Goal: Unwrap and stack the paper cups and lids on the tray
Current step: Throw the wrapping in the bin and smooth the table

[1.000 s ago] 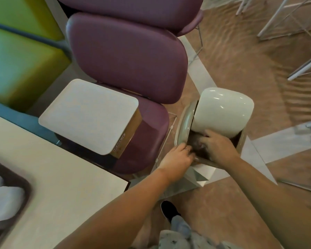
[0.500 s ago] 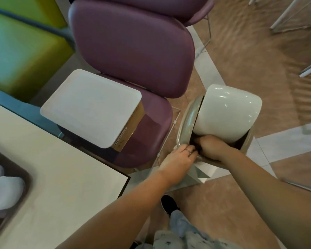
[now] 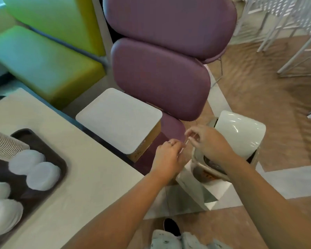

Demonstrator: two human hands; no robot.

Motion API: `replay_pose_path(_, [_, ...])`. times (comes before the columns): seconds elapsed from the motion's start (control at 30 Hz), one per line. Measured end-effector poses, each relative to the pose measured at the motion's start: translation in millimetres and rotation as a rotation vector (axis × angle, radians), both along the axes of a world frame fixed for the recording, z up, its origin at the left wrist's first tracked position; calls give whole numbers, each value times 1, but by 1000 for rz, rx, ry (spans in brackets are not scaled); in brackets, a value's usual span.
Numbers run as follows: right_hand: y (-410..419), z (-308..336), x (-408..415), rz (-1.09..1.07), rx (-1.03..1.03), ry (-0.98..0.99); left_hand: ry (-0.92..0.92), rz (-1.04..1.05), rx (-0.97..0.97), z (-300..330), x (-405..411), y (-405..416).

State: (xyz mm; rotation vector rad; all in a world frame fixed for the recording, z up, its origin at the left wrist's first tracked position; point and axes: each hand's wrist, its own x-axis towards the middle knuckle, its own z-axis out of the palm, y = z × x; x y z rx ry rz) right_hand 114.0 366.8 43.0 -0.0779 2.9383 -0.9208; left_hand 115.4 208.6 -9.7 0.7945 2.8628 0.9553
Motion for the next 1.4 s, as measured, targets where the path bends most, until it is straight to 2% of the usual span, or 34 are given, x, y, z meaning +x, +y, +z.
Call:
replay_pose_path(0.13, [-63, 11, -4, 134, -13, 135, 98, 256, -33, 22, 7, -59])
replay_pose_path(0.27, [-131, 18, -2, 255, 1, 144, 89, 512, -99, 39, 28, -122])
replay_pose_path(0.43, [-214, 22, 13, 444, 73, 101, 124, 708, -187, 48, 68, -203])
replay_pose_path(0.6, [-290, 13, 45, 641, 62, 101, 70, 927, -252, 51, 121, -271])
replay_pose_path(0.83, [-369, -15, 107, 886, 127, 40, -93, 1257, -369, 42, 205, -344])
replay_pose_path(1.03, [-402, -48, 156, 1014, 323, -112, -223, 1504, -330, 14, 285, -401])
replay_pose_path(1.17, [-409, -72, 171, 1043, 427, -127, -348, 1673, -300, 0, 325, -434])
replay_pose_path(1.33, [-403, -90, 169, 1057, 523, -73, -503, 1883, 10, -8, 360, -470])
replay_pose_path(1.4, [-399, -93, 165, 1071, 506, -63, -509, 1878, 8, -10, 367, -481])
